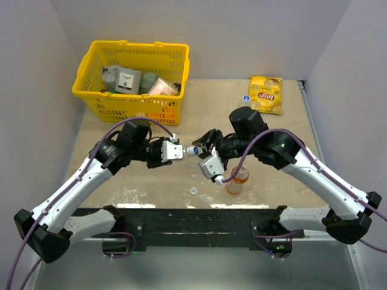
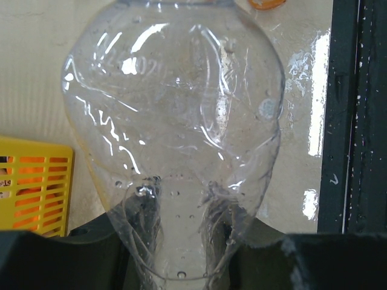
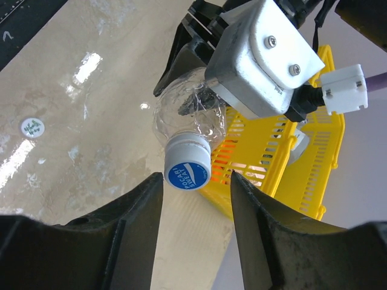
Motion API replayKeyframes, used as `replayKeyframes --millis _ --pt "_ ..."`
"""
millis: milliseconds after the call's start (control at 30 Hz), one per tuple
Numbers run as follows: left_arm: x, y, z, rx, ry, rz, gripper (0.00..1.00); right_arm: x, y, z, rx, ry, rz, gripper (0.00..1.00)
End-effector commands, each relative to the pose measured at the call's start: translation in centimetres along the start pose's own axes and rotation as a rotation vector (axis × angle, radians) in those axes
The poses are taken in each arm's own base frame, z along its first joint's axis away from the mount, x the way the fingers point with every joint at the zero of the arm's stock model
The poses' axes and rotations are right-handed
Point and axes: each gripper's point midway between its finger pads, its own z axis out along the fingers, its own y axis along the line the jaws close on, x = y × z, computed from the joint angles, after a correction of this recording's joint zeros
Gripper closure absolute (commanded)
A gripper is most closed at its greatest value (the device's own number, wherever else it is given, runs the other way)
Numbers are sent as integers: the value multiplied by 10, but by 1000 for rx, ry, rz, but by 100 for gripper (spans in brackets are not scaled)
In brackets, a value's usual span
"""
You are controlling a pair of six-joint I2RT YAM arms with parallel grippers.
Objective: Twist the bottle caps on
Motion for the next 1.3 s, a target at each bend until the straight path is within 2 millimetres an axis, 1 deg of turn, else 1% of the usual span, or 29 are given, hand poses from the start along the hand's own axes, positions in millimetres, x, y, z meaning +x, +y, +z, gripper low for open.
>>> replayKeyframes --millis 0,133,233,333,400,433,467,500,533,567,600,633,667,700,733,767,800,833,867,900,933,967,1000,1033,1067,1100,1167,1233,1267 --pt "-19 8 -10 -28 -54 51 100 -5 -7 0 -9 1 -77 51" --pt "-20 9 -10 -27 -54 63 100 -7 -10 2 -3 -11 -96 54" --pt "-20 10 -10 -28 -53 73 100 -6 -7 5 -22 -10 -107 61" --pt "-20 11 -11 -33 -52 79 100 -4 -2 8 -48 -6 -109 71" --pt "-20 13 -12 -48 -52 84 100 -3 -3 10 -49 -5 -77 83" --pt "-20 16 -12 -62 -51 88 100 -4 -6 11 -38 -12 -57 92" --pt "-16 19 -12 -92 -40 53 100 -7 -9 13 -16 -25 85 99" --pt "-18 47 -16 -239 -29 43 100 -7 -20 19 9 -31 175 100" --pt "-16 62 -20 -327 -17 9 100 -8 -28 22 24 -40 260 100" --pt "-9 75 -22 -401 8 -9 100 -8 -28 27 12 -49 450 100" --pt "-11 104 -38 -577 32 -5 100 -17 -50 20 46 -71 523 100" --pt "-13 120 -50 -682 38 -11 100 -6 -48 40 5 -57 651 100" --pt "-12 130 -61 -774 48 -1 100 1 -55 37 21 -62 861 100" --pt "-23 153 -87 -958 18 5 100 -9 -66 34 7 -139 951 100" --pt "-29 159 -99 -1035 1 27 100 1 -78 42 27 -169 1042 100" --pt "-27 158 -108 -1107 9 94 100 9 -86 36 44 -196 1219 100" --pt "-51 162 -133 -1255 -102 118 100 7 -96 35 38 -265 1258 100" --pt "-61 155 -146 -1311 -146 174 100 11 -100 37 30 -288 1322 100" --pt "-61 145 -149 -1384 -136 315 100 17 -106 33 34 -309 1432 100" --pt "-70 132 -142 -1388 -150 420 100 11 -116 29 13 -383 1433 100" --pt "-69 123 -137 -1402 -113 531 100 12 -120 27 -1 -415 1477 100" --pt "-44 108 -104 -1350 91 786 100 15 -124 26 -20 -439 1582 100" --pt "-57 96 -121 -1472 27 896 100 16 -126 25 -26 -452 1595 100" --pt "-51 86 -114 -1472 61 1009 100 14 -125 25 -45 -459 1596 100" --pt "-36 73 -97 -1414 133 1137 100 13 -125 26 -59 -465 1607 100" --pt "-26 70 -83 -1346 170 1174 100 14 -124 27 -66 -462 1617 100" --pt "-6 65 -73 -1293 242 1189 100 16 -121 27 -69 -459 1630 100" --pt "11 70 -73 -1276 323 1126 100 18 -117 30 -74 -451 1645 100" --pt "11 76 -73 -1269 317 1072 100 20 -114 32 -66 -443 1654 100"
